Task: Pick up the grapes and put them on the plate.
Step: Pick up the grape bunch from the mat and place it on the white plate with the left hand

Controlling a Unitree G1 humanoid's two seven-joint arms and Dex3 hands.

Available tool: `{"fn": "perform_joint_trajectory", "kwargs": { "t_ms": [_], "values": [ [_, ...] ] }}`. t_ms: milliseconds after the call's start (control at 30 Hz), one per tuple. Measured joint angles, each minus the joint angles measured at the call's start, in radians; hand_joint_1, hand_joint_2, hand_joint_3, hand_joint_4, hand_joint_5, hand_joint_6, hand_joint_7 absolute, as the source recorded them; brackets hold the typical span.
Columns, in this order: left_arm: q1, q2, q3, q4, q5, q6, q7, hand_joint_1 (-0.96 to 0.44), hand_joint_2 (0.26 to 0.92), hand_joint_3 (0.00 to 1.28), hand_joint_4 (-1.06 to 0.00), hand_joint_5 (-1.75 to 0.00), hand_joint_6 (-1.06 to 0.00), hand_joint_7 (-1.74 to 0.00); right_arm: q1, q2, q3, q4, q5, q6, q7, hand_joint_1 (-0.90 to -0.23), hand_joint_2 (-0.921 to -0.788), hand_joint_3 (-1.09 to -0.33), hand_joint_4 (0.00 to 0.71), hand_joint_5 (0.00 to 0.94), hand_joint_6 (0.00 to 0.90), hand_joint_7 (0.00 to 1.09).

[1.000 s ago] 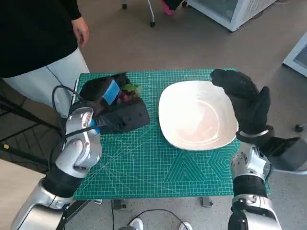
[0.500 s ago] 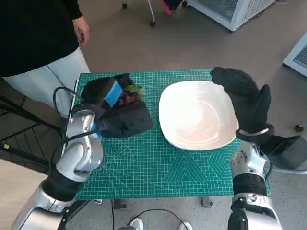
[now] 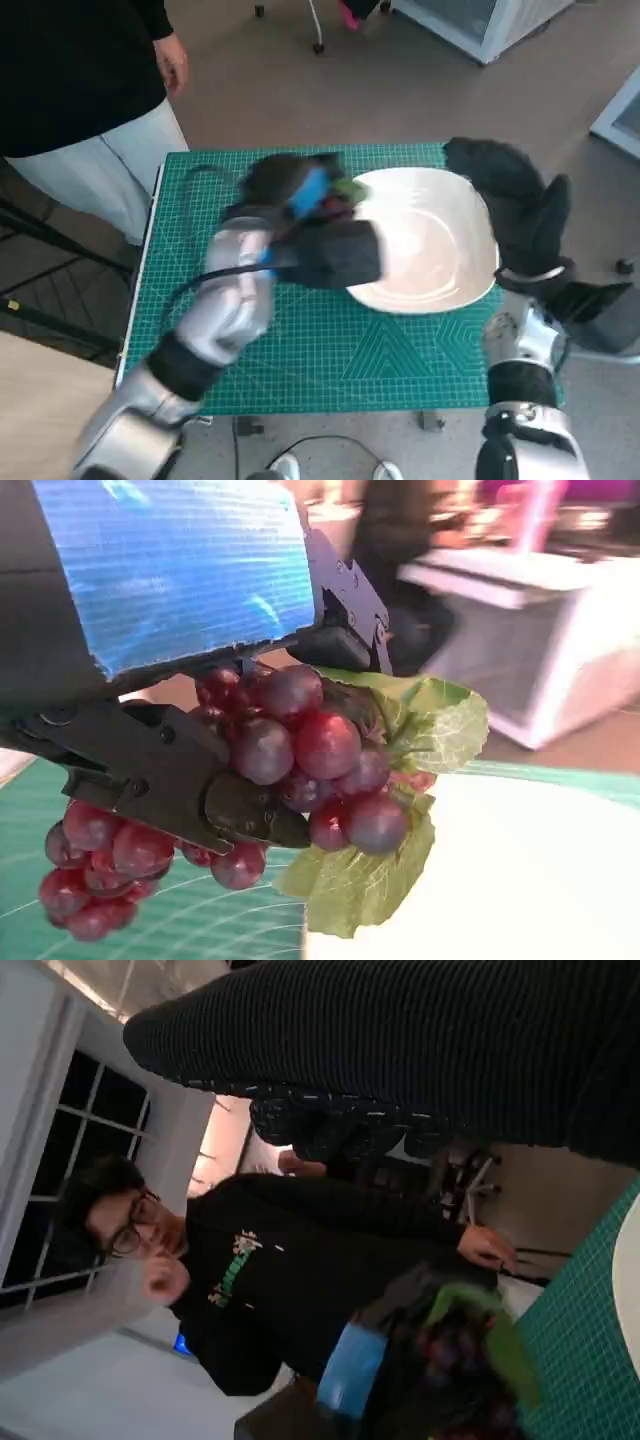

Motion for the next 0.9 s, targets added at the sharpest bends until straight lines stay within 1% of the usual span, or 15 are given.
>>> {"fn": "perform_joint_trajectory", "kwargs": {
  "t_ms": [133,233,367,600,700,900],
  "values": [
    [-0.054,-0.049,-0.04,0.114,0.009,-0.071,0.019,0.0,0.921,0.23,-0.47,-1.38,-0.47,-1.34,0.005,-0.011,-0.01,-0.011,0.015,0.001,0.001,-0.633,-0.921,-0.545,0.341,0.0,0.454,0.01],
    [-0.094,-0.088,-0.058,0.205,0.011,-0.111,0.025,0.0,0.921,0.28,-0.41,-1.44,-0.41,-1.42,0.014,-0.018,-0.018,-0.021,0.022,-0.002,0.001,-0.625,-0.921,-0.553,0.34,0.0,0.449,0.01],
    [-0.147,-0.136,-0.064,0.322,0.008,-0.147,0.039,0.0,0.921,0.36,-0.33,-1.53,-0.33,-1.5,0.031,-0.02,-0.024,-0.035,0.025,-0.008,0.0,-0.608,-0.921,-0.567,0.335,0.0,0.437,0.0],
    [-0.24,-0.219,-0.062,0.491,-0.011,-0.208,0.109,0.0,0.921,0.37,-0.32,-1.54,-0.32,-1.52,0.051,-0.019,-0.026,-0.078,0.027,-0.009,-0.015,-0.588,-0.921,-0.578,0.329,0.0,0.427,0.0],
    [-0.269,-0.245,-0.058,0.539,-0.023,-0.239,0.138,0.0,0.921,0.37,-0.31,-1.54,-0.32,-1.52,0.054,-0.017,-0.025,-0.094,0.027,-0.009,-0.023,-0.586,-0.921,-0.582,0.327,0.0,0.424,0.0],
    [-0.303,-0.28,-0.035,0.615,-0.065,-0.293,0.177,0.0,0.921,0.4,-0.27,-1.59,-0.28,-1.55,0.064,-0.013,-0.023,-0.117,0.026,-0.009,-0.04,-0.584,-0.921,-0.591,0.326,0.001,0.419,0.0]
  ]
}}
